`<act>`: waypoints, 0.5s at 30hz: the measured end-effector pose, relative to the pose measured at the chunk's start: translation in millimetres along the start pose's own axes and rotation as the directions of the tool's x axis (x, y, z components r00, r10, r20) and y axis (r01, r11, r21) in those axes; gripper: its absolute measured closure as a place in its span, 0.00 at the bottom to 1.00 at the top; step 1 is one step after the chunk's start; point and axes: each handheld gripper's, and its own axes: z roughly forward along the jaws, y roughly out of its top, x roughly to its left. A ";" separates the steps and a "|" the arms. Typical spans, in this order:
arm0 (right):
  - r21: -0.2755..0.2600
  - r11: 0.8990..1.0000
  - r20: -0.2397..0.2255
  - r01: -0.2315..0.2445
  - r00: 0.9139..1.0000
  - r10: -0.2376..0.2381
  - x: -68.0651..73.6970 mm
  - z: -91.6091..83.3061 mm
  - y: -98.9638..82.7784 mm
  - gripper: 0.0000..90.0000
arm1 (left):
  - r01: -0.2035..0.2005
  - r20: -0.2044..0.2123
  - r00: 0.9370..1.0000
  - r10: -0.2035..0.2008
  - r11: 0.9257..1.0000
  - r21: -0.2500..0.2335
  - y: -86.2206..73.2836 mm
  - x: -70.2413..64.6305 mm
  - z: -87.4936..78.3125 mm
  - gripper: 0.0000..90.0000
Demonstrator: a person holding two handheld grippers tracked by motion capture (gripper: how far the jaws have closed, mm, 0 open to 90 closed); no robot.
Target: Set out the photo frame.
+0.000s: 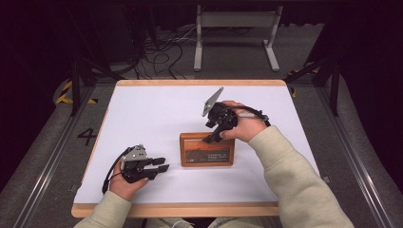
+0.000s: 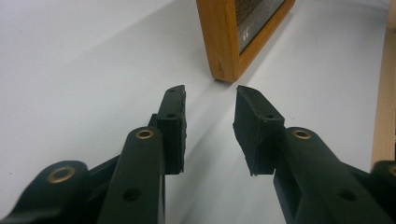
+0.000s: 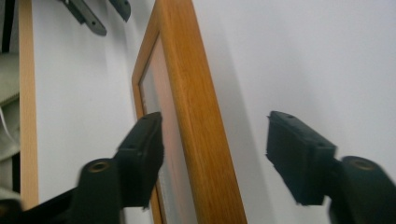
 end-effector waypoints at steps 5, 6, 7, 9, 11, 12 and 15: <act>-0.100 0.989 0.063 -0.107 0.992 0.113 8.5 -20.4 -26.4 0.24 | 0.009 -0.019 1.000 -0.009 1.000 -0.012 0.2 1.0 -3.0 0.63; -0.120 0.986 0.075 -0.119 0.989 0.129 10.6 -23.8 -32.3 0.22 | 0.018 -0.024 1.000 -0.019 1.000 -0.019 0.0 1.2 -4.2 0.62; -0.142 0.981 0.088 -0.136 0.985 0.149 13.4 -28.0 -39.8 0.20 | 0.015 -0.029 0.999 -0.016 1.000 -0.019 0.2 2.1 -5.5 0.60; -0.176 0.973 0.112 -0.152 0.978 0.173 17.4 -35.1 -52.0 0.18 | 0.026 -0.044 0.999 -0.027 0.999 -0.027 0.1 2.3 -6.8 0.56; -0.203 0.965 0.136 -0.169 0.971 0.198 20.5 -41.3 -63.3 0.16 | 0.027 -0.052 0.998 -0.029 0.999 -0.029 0.1 3.2 -8.3 0.54; -0.218 0.959 0.151 -0.178 0.965 0.214 22.2 -45.0 -69.8 0.16 | 0.033 -0.054 0.998 -0.035 0.999 -0.031 -0.2 3.0 -8.7 0.53; -0.268 0.940 0.184 -0.210 0.947 0.264 28.6 -55.6 -91.9 0.16 | 0.030 -0.066 0.997 -0.032 0.999 -0.032 -0.6 3.2 -11.9 0.50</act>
